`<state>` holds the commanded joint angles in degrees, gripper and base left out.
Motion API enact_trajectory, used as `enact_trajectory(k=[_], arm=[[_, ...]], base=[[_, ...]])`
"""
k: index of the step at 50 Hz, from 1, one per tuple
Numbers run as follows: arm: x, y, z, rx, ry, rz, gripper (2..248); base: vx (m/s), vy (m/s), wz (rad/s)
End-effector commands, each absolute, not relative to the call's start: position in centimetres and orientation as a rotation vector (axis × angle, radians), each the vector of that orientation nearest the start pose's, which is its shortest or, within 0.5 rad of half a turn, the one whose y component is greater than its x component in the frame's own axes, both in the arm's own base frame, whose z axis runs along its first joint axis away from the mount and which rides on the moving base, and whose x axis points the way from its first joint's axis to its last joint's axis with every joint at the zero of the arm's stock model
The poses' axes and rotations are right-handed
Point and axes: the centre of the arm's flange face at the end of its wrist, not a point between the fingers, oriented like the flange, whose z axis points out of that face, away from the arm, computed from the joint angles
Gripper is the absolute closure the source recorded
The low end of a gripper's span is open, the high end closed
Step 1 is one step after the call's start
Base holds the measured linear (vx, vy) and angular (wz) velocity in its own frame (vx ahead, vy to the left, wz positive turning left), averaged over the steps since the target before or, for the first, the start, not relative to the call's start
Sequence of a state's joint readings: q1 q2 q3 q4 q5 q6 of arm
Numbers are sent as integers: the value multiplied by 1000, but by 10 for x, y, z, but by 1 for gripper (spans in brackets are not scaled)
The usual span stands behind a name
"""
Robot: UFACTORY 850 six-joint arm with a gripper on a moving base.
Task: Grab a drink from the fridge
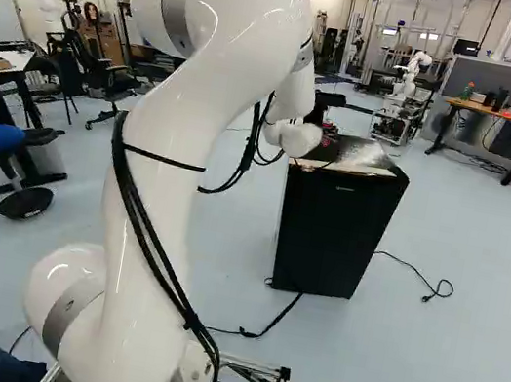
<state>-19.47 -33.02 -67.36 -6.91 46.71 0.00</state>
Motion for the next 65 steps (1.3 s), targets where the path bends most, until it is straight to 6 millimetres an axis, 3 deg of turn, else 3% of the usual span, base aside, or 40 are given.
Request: enact_trajectory(k=[32,65], arm=[[620,-203,412,-2551,225,-2143,154],[578,-158,421,-2550,193,-2094,154]], base=[[0,0,0],[0,0,0]])
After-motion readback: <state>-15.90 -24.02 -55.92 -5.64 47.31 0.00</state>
